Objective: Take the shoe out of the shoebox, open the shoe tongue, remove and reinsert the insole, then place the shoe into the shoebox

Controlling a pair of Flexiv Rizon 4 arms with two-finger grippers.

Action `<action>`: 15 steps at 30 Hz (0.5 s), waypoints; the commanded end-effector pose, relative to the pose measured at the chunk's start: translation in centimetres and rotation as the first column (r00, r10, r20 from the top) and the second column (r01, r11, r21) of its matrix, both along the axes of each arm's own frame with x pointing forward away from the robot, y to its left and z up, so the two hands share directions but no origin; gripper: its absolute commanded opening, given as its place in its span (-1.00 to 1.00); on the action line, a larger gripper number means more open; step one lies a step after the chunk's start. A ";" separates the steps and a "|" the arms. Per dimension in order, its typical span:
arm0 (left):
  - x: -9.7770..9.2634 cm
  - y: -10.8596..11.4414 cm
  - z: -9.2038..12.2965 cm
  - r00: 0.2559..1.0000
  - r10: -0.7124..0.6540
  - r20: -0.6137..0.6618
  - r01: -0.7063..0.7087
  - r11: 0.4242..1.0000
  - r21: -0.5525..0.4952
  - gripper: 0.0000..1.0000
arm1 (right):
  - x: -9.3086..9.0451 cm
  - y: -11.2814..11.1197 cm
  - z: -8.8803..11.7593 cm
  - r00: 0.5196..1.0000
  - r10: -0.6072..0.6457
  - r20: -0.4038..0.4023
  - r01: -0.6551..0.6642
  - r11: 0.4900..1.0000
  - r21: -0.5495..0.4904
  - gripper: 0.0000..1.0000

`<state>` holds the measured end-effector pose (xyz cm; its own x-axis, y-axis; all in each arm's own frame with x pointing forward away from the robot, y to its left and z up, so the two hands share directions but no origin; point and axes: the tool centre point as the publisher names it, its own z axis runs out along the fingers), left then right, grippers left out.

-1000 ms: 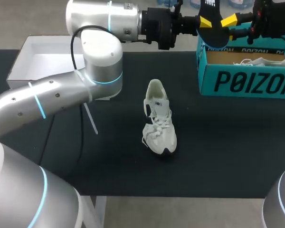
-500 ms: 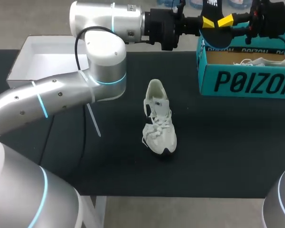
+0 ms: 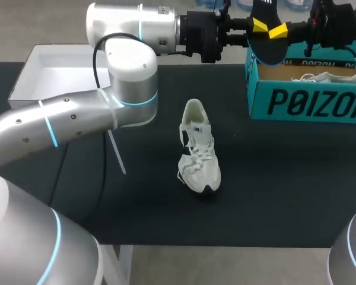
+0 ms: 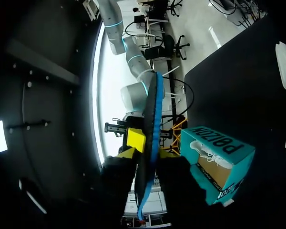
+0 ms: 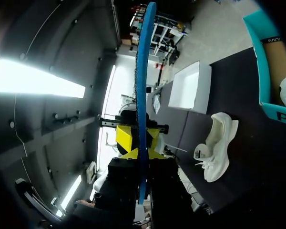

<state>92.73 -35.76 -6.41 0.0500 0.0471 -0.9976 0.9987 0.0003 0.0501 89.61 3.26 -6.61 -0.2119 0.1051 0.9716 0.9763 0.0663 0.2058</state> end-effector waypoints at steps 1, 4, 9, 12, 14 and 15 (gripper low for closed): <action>-0.1 0.9 0.1 1.000 0.007 -0.009 -0.007 1.000 0.014 1.00 | 0.0 0.1 -0.2 1.000 -0.015 0.012 0.015 1.000 0.008 -1.00; -0.3 2.6 0.3 0.999 0.019 -0.030 -0.018 0.999 0.031 1.00 | 0.0 -0.1 -0.2 1.000 -0.021 0.018 0.021 1.000 0.002 -1.00; -1.4 5.8 0.4 0.996 0.010 -0.088 -0.001 0.996 0.093 1.00 | 0.1 -0.3 -0.3 0.999 -0.041 0.029 0.041 0.999 0.001 -1.00; -2.5 7.9 0.2 0.991 0.000 -0.133 0.019 0.990 0.142 1.00 | 0.2 -0.4 -0.3 0.998 -0.052 0.037 0.052 0.999 -0.001 -1.00; -3.2 9.2 0.0 0.985 -0.005 -0.171 0.034 0.986 0.165 1.00 | 0.3 -0.3 -0.3 0.998 -0.056 0.043 0.056 0.998 -0.007 -1.00; -3.5 9.8 -0.1 0.984 0.004 -0.177 0.029 0.983 0.183 1.00 | 0.3 -0.2 -0.3 0.997 -0.057 0.043 0.057 0.998 -0.007 -1.00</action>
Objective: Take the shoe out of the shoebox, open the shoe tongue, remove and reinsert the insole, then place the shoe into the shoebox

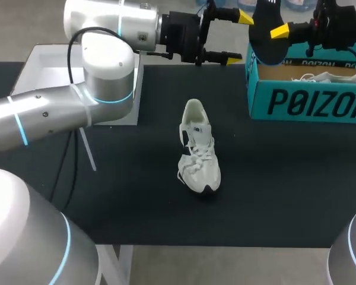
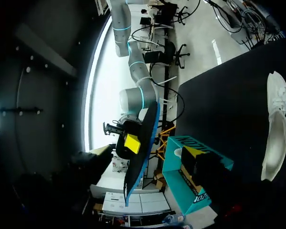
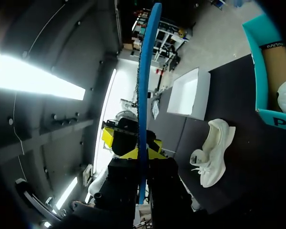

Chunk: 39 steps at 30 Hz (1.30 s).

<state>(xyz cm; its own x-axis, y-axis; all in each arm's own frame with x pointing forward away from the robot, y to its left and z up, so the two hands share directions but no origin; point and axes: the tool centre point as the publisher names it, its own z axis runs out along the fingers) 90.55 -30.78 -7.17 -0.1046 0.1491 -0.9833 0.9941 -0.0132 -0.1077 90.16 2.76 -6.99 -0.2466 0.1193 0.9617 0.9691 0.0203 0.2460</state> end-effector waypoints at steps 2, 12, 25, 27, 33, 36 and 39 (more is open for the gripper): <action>-2.0 6.2 0.3 0.999 0.009 -0.031 -0.006 0.994 0.106 1.00 | -0.2 0.4 0.1 1.000 -0.011 0.006 0.011 1.000 -0.009 -1.00; -5.1 13.3 1.1 0.997 0.032 -0.076 -0.017 0.980 0.198 1.00 | -0.4 1.5 0.1 0.997 -0.044 0.069 0.044 0.999 0.003 -1.00; -7.3 20.4 1.1 0.973 0.229 -0.034 -0.214 0.945 0.249 1.00 | -0.8 2.7 2.0 0.992 -0.076 0.104 0.078 0.997 -0.014 -1.00; -7.3 20.4 1.1 0.973 0.229 -0.034 -0.214 0.945 0.249 1.00 | -1.0 3.1 2.4 0.992 -0.078 0.103 0.080 0.997 -0.019 -1.00; -7.3 20.4 1.1 0.973 0.229 -0.034 -0.214 0.945 0.249 1.00 | -1.5 4.0 3.4 0.992 -0.076 0.098 0.080 0.996 -0.031 -1.00; -7.3 20.4 1.1 0.973 0.229 -0.034 -0.214 0.945 0.249 1.00 | -1.5 4.2 3.7 0.993 -0.069 0.098 0.072 0.997 -0.027 -1.00; -7.1 21.1 0.4 0.986 0.164 0.026 -0.164 0.934 0.318 1.00 | -1.5 4.3 3.8 0.992 -0.067 0.103 0.069 0.997 -0.020 -1.00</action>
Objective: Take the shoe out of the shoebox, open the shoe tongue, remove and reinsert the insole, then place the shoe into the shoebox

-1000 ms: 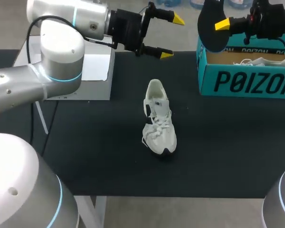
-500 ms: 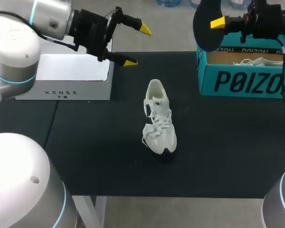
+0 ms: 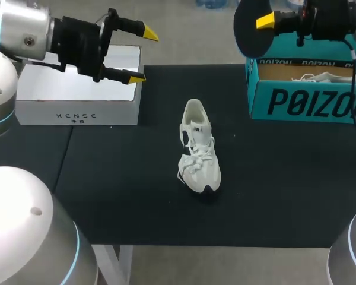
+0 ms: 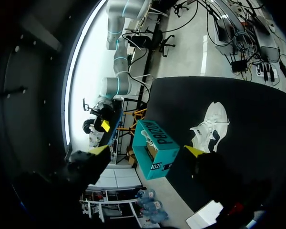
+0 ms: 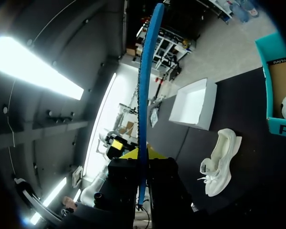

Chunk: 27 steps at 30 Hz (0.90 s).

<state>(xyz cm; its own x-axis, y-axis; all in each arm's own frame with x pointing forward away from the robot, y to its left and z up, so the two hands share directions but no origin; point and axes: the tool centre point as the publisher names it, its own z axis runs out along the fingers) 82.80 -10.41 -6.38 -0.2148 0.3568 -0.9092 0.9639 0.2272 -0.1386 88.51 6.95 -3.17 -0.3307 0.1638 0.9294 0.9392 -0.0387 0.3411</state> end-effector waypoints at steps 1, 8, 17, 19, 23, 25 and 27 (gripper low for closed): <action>0.8 1.4 -0.6 0.997 -0.067 0.035 0.065 0.996 0.065 1.00 | 0.1 0.2 -0.1 1.000 -0.001 0.011 0.001 1.000 0.006 -1.00; 0.6 5.9 -2.9 0.992 -0.102 0.077 0.086 0.979 0.187 1.00 | 0.1 0.9 -0.1 0.999 -0.013 0.034 0.013 1.000 0.006 -1.00; 0.8 8.1 -5.3 0.998 -0.021 0.062 0.014 0.993 0.116 1.00 | 0.4 2.1 0.0 0.998 -0.010 0.059 0.010 1.000 0.002 -1.00; 1.1 8.3 -5.6 0.998 -0.012 0.058 0.006 0.995 0.097 1.00 | 0.5 2.3 -0.4 0.998 -0.013 0.066 0.013 1.000 0.000 -1.00; 1.8 8.6 -6.5 0.998 0.001 0.055 -0.007 0.994 0.111 1.00 | 1.0 2.8 -1.3 0.995 -0.004 0.100 0.006 1.000 -0.020 -1.00; 2.3 8.9 -6.9 0.999 0.002 0.042 -0.007 0.994 0.107 1.00 | 1.3 3.0 -1.9 0.994 0.000 0.108 0.003 1.000 -0.025 -1.00; 2.5 8.9 -7.0 0.999 0.010 0.042 -0.015 0.993 0.118 1.00 | 1.4 3.2 -2.2 0.994 0.002 0.113 0.001 1.000 -0.029 -1.00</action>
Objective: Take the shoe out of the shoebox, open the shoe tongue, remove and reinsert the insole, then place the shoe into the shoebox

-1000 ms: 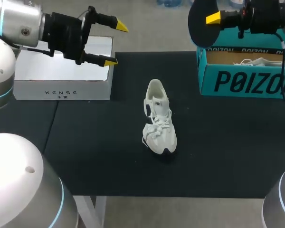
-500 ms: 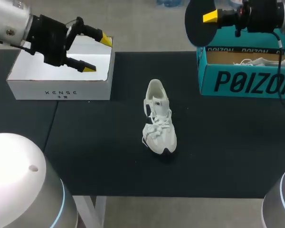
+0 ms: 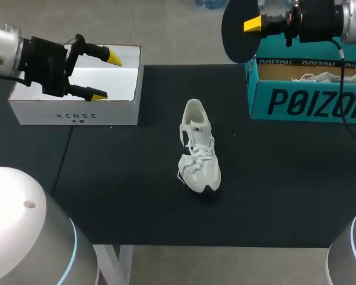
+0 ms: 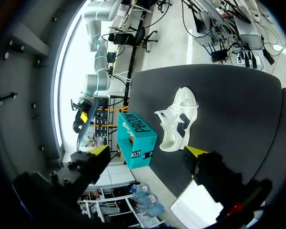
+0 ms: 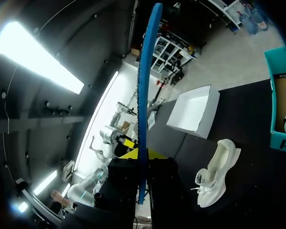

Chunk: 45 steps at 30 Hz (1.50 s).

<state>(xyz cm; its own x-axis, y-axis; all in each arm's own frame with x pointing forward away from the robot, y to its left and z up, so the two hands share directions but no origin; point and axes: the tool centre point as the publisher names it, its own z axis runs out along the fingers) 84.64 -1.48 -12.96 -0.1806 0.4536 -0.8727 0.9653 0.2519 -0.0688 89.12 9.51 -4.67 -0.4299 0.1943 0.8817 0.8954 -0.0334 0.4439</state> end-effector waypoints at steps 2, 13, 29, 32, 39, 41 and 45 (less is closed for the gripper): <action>0.7 -0.1 -0.5 1.000 -0.001 -0.003 0.001 1.000 0.007 1.00 | 0.9 0.7 -0.9 1.000 0.010 0.004 -0.010 1.000 0.003 -1.00; 0.7 -0.1 -0.5 1.000 -0.001 -0.003 0.001 1.000 0.007 1.00 | 1.1 1.1 -1.3 0.999 0.029 -0.027 -0.028 0.999 0.029 -1.00; 0.7 -0.1 -0.5 1.000 -0.001 -0.003 0.001 1.000 0.007 1.00 | 1.1 1.1 -1.3 0.999 0.029 -0.027 -0.028 0.999 0.029 -1.00; 0.7 -0.1 -0.5 1.000 -0.001 -0.003 0.001 1.000 0.007 1.00 | 1.4 2.0 -3.5 0.999 0.027 -0.020 -0.027 1.000 0.007 -1.00; 0.7 -0.1 -0.5 1.000 -0.001 -0.003 0.001 1.000 0.007 1.00 | 1.6 3.5 -7.3 0.998 -0.026 0.058 0.032 0.994 -0.104 -1.00; 0.7 -0.1 -0.5 1.000 -0.001 -0.003 0.001 1.000 0.007 1.00 | 1.6 3.9 -8.2 0.996 -0.032 0.084 0.045 0.987 -0.152 -1.00; 0.7 -0.1 -0.5 1.000 -0.001 -0.003 0.001 1.000 0.007 1.00 | 2.0 5.0 -9.8 0.997 -0.051 0.058 0.058 0.989 -0.137 -1.00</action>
<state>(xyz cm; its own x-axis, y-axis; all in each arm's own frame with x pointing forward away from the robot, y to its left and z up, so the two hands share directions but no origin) 85.17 -1.45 -13.42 -0.1837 0.4586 -0.8694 0.9648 0.2534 -0.0701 90.86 13.36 -13.44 -0.4693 0.3429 0.8137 0.8665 0.0014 0.4992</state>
